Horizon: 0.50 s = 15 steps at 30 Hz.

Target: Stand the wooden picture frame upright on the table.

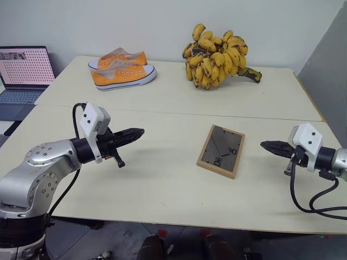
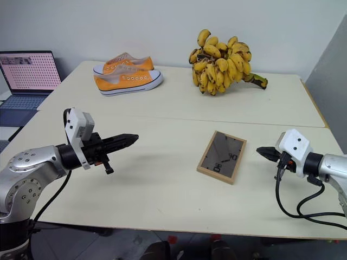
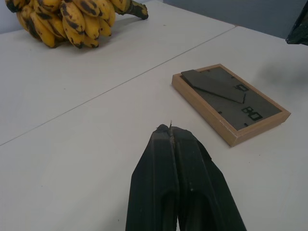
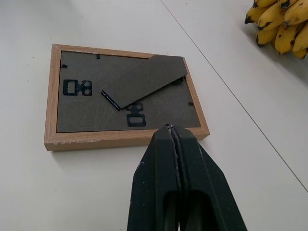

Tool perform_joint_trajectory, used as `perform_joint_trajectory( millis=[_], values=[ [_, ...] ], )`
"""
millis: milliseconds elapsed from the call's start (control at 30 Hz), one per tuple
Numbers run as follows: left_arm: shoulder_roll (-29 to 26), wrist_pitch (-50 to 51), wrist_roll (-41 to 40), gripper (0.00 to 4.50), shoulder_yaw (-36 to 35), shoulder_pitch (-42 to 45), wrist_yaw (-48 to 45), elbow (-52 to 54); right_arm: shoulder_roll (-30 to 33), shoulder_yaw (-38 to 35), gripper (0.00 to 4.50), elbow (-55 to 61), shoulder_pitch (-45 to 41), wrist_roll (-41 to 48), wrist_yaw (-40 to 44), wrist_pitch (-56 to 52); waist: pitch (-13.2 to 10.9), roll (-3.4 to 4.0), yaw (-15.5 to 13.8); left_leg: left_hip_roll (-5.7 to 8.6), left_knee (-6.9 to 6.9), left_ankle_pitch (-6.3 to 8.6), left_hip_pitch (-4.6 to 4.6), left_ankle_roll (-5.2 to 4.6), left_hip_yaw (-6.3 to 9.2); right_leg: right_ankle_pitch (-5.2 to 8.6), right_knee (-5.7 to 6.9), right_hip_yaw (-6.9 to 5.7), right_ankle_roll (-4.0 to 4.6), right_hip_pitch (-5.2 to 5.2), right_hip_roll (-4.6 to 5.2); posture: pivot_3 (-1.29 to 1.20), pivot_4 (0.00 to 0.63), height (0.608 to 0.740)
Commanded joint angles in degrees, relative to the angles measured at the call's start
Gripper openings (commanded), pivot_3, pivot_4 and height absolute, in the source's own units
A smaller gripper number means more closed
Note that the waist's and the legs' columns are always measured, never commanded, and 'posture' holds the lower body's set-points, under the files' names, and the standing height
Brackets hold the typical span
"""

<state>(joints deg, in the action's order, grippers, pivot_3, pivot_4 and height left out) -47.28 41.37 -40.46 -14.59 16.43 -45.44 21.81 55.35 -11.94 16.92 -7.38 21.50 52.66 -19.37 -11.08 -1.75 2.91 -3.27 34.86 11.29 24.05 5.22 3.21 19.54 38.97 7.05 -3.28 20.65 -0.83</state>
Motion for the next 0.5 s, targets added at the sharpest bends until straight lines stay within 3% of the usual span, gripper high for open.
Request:
perform_joint_trajectory(
  millis=[33, 500],
  values=[
    [0.1, 0.1, 0.0, 0.00, 0.0, -0.1, 1.0, 2.3, -0.6, -1.2, 0.02, 0.8, -0.6, 0.0, -0.5, 0.2, 0.0, 0.00, 0.0, 0.00, 0.00, 0.00, 0.00, 0.00, 0.00, 0.00, 0.00, 0.00, 0.00, 0.00, 0.00, 0.00, 0.150, 0.740],
    [0.6, 0.2, 0.5, 0.00, 0.8, 1.4, 2.1, 1.6, -2.5, -0.5, 0.02, 0.1, -1.6, -2.5, -1.9, 0.9, 0.0, 0.00, -0.1, -0.01, 0.03, 0.00, -0.01, 0.00, 0.00, -0.06, 0.05, -0.01, 0.08, -0.02, -0.01, 0.00, 0.150, 0.740]
  ],
)
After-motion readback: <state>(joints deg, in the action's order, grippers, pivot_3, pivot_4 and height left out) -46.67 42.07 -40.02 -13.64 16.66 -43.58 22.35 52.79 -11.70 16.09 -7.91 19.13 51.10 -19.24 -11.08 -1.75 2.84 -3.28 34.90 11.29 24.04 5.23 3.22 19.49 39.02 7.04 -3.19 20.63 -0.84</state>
